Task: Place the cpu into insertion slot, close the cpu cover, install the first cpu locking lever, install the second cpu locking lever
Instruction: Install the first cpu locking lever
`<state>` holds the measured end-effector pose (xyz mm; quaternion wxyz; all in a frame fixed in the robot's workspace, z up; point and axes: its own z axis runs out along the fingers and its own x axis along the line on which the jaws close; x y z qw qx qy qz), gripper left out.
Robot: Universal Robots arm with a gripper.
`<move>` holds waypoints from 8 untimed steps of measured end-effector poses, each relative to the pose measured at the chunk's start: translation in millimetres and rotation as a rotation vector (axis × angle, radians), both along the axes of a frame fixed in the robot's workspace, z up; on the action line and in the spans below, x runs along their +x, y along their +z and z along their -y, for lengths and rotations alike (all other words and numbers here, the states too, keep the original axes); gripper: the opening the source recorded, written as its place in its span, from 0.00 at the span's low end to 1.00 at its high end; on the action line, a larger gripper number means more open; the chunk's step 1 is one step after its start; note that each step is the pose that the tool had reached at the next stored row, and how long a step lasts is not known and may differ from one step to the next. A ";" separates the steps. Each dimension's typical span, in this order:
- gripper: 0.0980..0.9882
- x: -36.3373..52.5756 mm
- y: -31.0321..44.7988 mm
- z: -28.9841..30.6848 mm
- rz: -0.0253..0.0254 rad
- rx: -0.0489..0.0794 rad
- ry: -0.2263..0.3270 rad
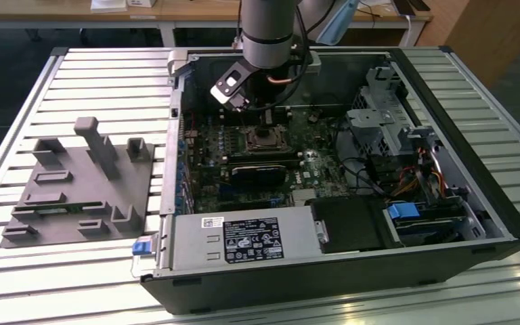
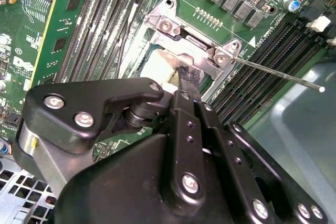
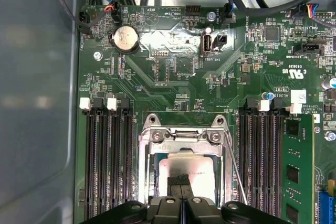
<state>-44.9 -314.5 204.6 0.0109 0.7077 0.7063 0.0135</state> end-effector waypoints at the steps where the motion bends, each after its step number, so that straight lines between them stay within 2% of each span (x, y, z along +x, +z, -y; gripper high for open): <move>1: 0.01 0.0 0.3 0.0 -0.0002 0.000 0.000; 8: 0.01 0.0 5.8 0.0 -0.0001 0.002 0.000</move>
